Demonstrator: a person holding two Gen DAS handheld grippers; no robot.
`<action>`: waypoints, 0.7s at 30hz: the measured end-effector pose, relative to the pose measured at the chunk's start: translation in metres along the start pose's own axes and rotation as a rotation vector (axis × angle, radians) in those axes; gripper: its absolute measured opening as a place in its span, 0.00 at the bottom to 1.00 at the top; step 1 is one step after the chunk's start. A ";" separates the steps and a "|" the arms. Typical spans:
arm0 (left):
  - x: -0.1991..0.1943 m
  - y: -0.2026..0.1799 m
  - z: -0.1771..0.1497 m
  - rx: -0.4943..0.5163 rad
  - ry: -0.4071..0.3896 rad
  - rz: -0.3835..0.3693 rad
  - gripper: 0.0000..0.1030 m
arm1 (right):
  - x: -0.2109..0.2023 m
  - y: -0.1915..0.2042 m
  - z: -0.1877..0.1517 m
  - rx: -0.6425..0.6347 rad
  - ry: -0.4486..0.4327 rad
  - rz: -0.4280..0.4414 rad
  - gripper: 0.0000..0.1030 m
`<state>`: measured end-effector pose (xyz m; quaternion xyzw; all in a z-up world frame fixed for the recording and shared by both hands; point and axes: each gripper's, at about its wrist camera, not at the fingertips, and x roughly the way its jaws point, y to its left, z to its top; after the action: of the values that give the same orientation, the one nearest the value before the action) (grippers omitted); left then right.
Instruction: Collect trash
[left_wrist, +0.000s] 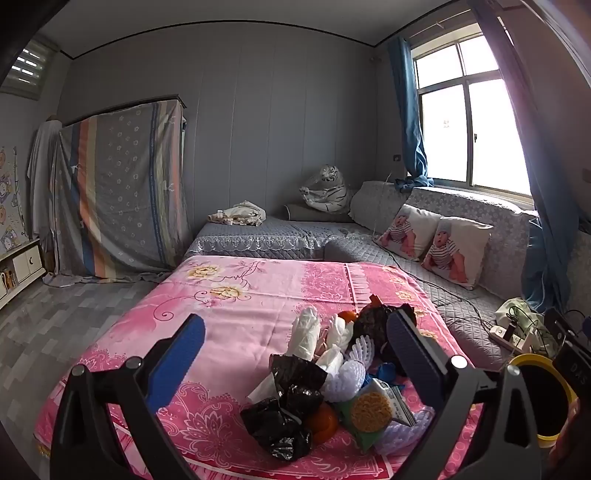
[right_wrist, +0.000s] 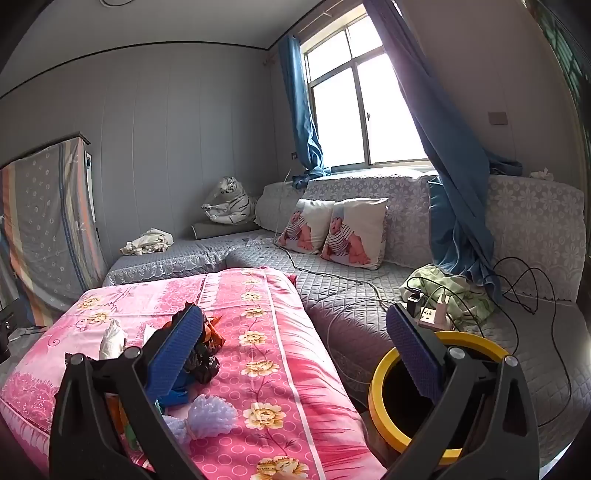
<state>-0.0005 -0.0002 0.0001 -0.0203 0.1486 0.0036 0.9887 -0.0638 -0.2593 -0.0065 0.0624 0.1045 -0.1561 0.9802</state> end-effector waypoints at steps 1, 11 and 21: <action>0.000 0.000 0.000 0.003 -0.002 0.002 0.93 | 0.000 0.001 0.000 -0.010 -0.002 -0.005 0.92; 0.001 0.000 -0.001 -0.006 0.006 0.007 0.93 | 0.001 0.001 -0.001 -0.007 0.001 -0.004 0.92; 0.000 0.003 -0.002 -0.009 0.008 0.005 0.93 | 0.001 0.001 0.001 -0.003 0.002 -0.002 0.92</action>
<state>-0.0012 0.0024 -0.0018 -0.0246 0.1523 0.0069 0.9880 -0.0627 -0.2589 -0.0060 0.0607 0.1057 -0.1569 0.9801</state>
